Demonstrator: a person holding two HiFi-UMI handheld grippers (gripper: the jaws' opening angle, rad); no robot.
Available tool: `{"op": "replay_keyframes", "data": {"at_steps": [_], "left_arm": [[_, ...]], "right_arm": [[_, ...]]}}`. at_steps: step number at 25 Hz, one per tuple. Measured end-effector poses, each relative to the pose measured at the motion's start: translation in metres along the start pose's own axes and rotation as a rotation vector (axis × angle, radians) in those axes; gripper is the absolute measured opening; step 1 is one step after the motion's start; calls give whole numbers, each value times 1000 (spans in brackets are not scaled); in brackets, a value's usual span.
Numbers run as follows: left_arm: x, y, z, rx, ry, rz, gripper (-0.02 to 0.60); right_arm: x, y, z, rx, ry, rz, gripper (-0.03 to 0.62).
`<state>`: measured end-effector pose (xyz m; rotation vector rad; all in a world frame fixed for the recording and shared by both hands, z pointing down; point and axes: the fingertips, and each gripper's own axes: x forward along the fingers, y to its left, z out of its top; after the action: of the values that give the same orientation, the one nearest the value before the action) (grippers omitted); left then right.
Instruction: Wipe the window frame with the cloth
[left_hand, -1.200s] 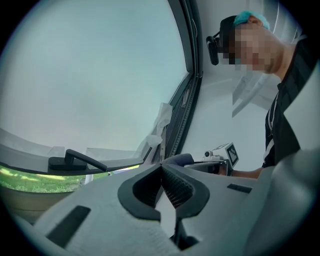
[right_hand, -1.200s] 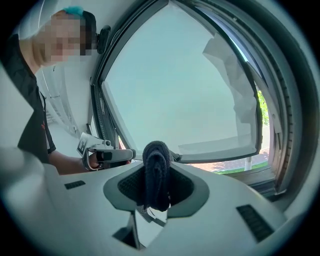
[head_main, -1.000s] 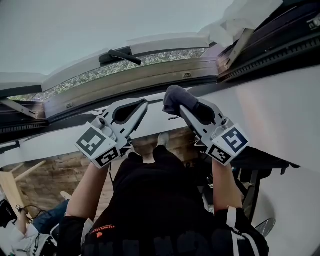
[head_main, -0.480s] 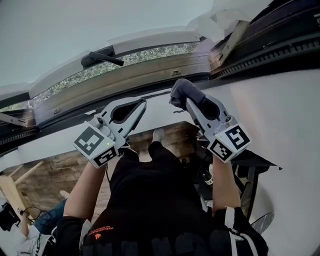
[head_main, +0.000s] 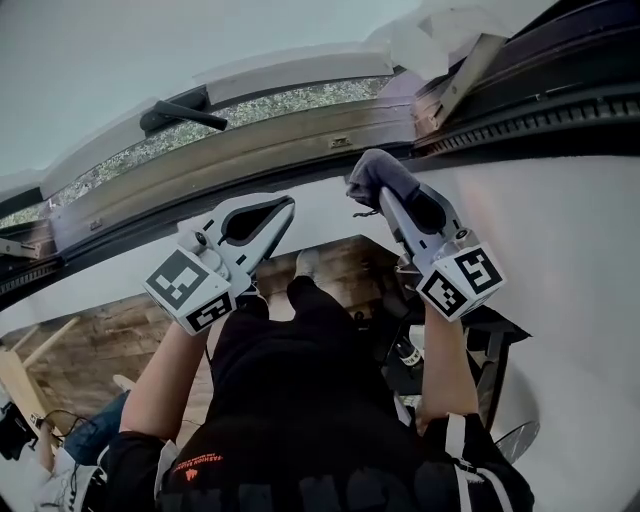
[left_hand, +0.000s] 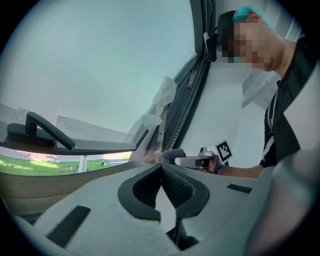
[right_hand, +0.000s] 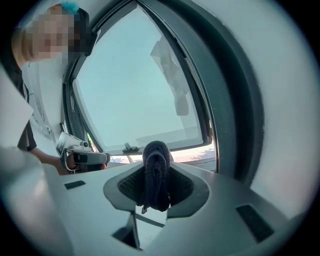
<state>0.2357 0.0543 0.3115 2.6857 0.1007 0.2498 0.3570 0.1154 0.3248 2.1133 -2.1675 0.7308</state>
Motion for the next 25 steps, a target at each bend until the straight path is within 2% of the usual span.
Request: {"op": "replay_keyframes", "data": {"at_steps": [15, 25], "left_arm": [[27, 0, -18, -18, 40, -20, 18], [43, -2, -27, -33, 55, -35, 18]], "right_arm": [[-6, -52, -20, 70, 12, -108, 101], [-8, -73, -30, 119, 22, -146, 101]]}}
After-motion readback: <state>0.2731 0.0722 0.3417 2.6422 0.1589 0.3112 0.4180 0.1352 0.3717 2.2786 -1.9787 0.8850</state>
